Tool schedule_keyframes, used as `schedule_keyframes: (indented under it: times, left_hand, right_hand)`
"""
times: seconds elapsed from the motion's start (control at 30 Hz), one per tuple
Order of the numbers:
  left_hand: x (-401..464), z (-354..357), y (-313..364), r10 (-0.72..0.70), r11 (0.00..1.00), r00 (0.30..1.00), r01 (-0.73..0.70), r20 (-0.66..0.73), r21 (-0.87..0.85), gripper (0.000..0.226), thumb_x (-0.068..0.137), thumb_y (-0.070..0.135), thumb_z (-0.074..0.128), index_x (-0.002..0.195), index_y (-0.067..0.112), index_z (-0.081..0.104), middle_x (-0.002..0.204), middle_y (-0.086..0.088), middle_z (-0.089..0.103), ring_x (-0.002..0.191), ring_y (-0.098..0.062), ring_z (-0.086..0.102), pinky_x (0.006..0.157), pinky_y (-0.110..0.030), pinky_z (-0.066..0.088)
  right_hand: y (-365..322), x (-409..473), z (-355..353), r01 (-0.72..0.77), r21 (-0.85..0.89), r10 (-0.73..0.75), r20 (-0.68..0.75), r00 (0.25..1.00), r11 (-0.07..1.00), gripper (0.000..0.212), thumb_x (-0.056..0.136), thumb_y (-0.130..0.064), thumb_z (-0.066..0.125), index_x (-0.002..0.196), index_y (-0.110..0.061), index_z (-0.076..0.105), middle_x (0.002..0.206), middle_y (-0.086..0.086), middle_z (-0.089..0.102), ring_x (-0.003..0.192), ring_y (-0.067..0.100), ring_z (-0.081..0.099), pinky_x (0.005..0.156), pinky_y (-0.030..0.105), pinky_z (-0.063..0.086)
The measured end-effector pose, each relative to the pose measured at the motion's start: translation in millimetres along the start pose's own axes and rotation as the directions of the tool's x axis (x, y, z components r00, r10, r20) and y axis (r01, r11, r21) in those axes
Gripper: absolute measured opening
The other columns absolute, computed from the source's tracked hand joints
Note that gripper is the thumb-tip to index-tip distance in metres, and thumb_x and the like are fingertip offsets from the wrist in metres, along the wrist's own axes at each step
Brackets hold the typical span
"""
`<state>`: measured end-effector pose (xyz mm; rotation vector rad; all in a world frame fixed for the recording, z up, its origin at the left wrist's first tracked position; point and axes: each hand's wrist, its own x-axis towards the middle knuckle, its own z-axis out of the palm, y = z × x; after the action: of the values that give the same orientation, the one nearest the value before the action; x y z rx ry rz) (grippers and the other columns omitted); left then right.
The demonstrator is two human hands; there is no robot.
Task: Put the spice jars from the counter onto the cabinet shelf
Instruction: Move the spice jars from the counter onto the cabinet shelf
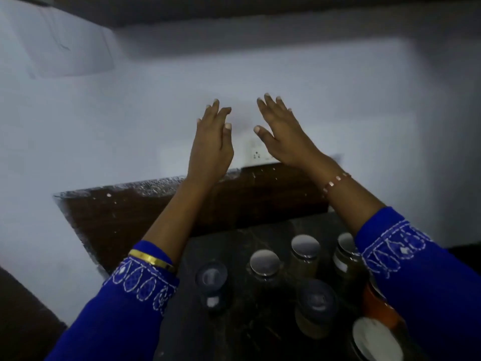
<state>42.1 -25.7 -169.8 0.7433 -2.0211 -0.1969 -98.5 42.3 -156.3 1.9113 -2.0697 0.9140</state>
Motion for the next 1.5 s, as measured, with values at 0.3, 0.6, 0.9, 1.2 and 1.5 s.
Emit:
schedule_keyframes:
  times: [0.3, 0.6, 0.9, 1.2, 1.5]
  left_hand:
    - [-126, 79, 9, -0.122, 0.95, 0.944, 0.2, 0.307, -0.239, 0.043, 0.097, 0.023, 0.033, 0.136, 0.006, 0.044, 0.151, -0.014, 0.032, 0.144, -0.025, 0.021, 0.12, -0.041, 0.013]
    - [-231, 135, 26, -0.278, 0.801, 0.714, 0.541, 0.643, -0.255, 0.036, 0.097, 0.009, 0.039, 0.132, 0.003, 0.046, 0.142, -0.014, 0.045, 0.134, -0.022, 0.039, 0.108, -0.018, 0.023]
    - [-272, 146, 30, -0.427, 0.602, 0.519, 0.774, 0.74, -0.196, 0.044, 0.097, 0.004, 0.037, 0.141, 0.007, 0.036, 0.147, -0.011, 0.039, 0.135, -0.022, 0.038, 0.104, -0.024, 0.031]
    - [-272, 122, 18, -0.534, 0.271, 0.431, 0.902, 0.728, -0.335, 0.036, 0.096, 0.003, 0.04, 0.13, 0.005, 0.048, 0.132, -0.008, 0.053, 0.111, -0.018, 0.056, 0.083, -0.017, 0.05]
    - [-248, 71, 0, -0.46, 0.115, 0.299, 0.954, 0.836, -0.278, 0.031, 0.099, 0.022, 0.031, 0.108, 0.012, 0.059, 0.089, -0.006, 0.069, 0.082, -0.018, 0.064, 0.073, -0.031, 0.048]
  right_hand:
    - [54, -145, 68, -0.342, 0.217, 0.306, 0.183, 0.934, 0.914, 0.059, 0.098, -0.029, 0.041, 0.15, -0.015, 0.016, 0.16, 0.006, 0.008, 0.148, 0.024, -0.001, 0.12, 0.041, 0.005]
    - [75, -257, 115, -0.554, 0.053, 0.477, 0.446, 0.757, 0.831, 0.063, 0.091, -0.022, 0.056, 0.146, -0.013, 0.028, 0.156, 0.01, 0.022, 0.146, 0.023, 0.017, 0.121, 0.04, 0.014]
    - [62, -295, 148, -0.364, -0.203, 0.417, 0.395, 0.819, 0.909, 0.06, 0.09, -0.022, 0.057, 0.143, -0.009, 0.032, 0.153, 0.014, 0.027, 0.143, 0.027, 0.023, 0.117, 0.035, 0.022]
    - [61, -283, 133, -0.495, 0.006, 0.467, 0.327, 0.822, 0.869, 0.025, 0.088, -0.012, 0.058, 0.113, -0.008, 0.06, 0.127, 0.009, 0.053, 0.118, 0.021, 0.049, 0.1, 0.027, 0.039]
    - [40, -248, 80, -0.581, 0.76, 0.402, 0.455, 0.795, 0.29, 0.024, 0.09, 0.004, 0.048, 0.075, -0.014, 0.055, 0.1, 0.009, 0.061, 0.097, 0.02, 0.058, 0.077, 0.025, 0.05]
